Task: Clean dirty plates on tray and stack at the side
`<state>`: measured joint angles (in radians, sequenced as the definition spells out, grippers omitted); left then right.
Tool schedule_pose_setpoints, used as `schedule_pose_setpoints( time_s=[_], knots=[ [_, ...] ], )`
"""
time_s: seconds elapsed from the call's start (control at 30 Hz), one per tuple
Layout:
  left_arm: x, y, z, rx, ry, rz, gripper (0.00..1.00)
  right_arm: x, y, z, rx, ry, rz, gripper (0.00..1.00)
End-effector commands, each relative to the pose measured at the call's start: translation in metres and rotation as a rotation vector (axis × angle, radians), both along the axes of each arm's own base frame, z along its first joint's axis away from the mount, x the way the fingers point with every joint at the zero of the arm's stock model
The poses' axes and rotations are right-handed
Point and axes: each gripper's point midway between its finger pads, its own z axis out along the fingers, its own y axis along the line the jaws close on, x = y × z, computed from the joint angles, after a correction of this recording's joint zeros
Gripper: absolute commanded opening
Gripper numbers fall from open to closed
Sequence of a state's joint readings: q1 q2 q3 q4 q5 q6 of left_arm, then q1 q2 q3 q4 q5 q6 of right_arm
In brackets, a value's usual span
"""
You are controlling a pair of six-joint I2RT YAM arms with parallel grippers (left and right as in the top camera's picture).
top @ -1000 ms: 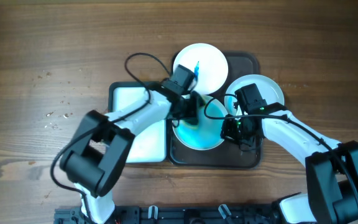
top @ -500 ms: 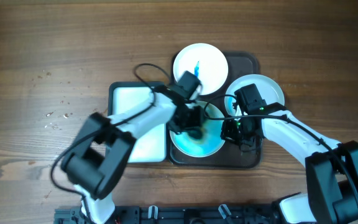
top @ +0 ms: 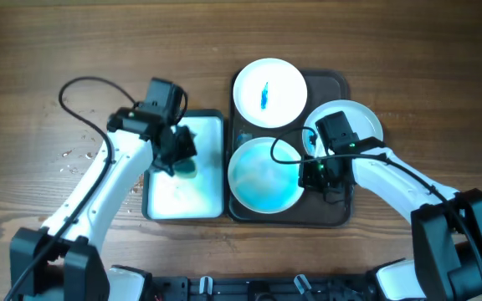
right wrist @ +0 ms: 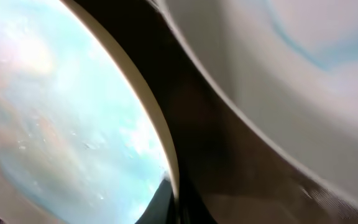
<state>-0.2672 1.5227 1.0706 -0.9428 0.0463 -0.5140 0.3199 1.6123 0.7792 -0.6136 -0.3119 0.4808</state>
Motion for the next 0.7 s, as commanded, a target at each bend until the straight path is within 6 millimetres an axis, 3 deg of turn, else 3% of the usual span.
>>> schedule_pose_setpoints(
  time_s=[0.0, 0.07, 0.13, 0.23, 0.27, 0.47, 0.53, 0.57, 0.67],
  knots=[
    [-0.026, 0.015, -0.044, 0.052, 0.071, 0.003, 0.12, 0.015, -0.008, 0.028, -0.071, -0.059, 0.036, 0.04],
    [-0.031, 0.01, -0.05, 0.018, 0.084, -0.002, 0.31, 0.023, -0.009, 0.063, -0.081, -0.126, 0.073, 0.04],
    [-0.028, 0.008, -0.045, -0.006, 0.073, 0.004, 0.39, 0.028, -0.006, 0.103, -0.076, -0.187, 0.099, 0.04],
    [-0.02, 0.013, -0.025, -0.058, 0.042, 0.046, 0.51, 0.031, -0.001, 0.135, -0.121, -0.232, 0.139, 0.04],
    [-0.016, 0.02, -0.012, -0.067, 0.02, 0.075, 0.61, 0.034, 0.005, 0.145, -0.156, -0.263, 0.168, 0.04],
    [-0.012, 0.061, 0.069, -0.115, -0.153, 0.227, 0.79, 0.062, 0.057, 0.164, -0.28, -0.501, 0.271, 0.04],
    [-0.021, 0.076, 0.1, -0.131, -0.257, 0.282, 1.0, 0.076, 0.091, 0.168, -0.308, -0.639, 0.323, 0.04],
    [-0.026, 0.083, 0.113, -0.128, -0.312, 0.306, 1.0, 0.083, 0.114, 0.172, -0.341, -0.745, 0.386, 0.04],
    [-0.035, 0.09, 0.132, -0.127, -0.394, 0.332, 1.0, 0.091, 0.128, 0.19, -0.5, -0.92, 0.371, 0.04]
  ],
)
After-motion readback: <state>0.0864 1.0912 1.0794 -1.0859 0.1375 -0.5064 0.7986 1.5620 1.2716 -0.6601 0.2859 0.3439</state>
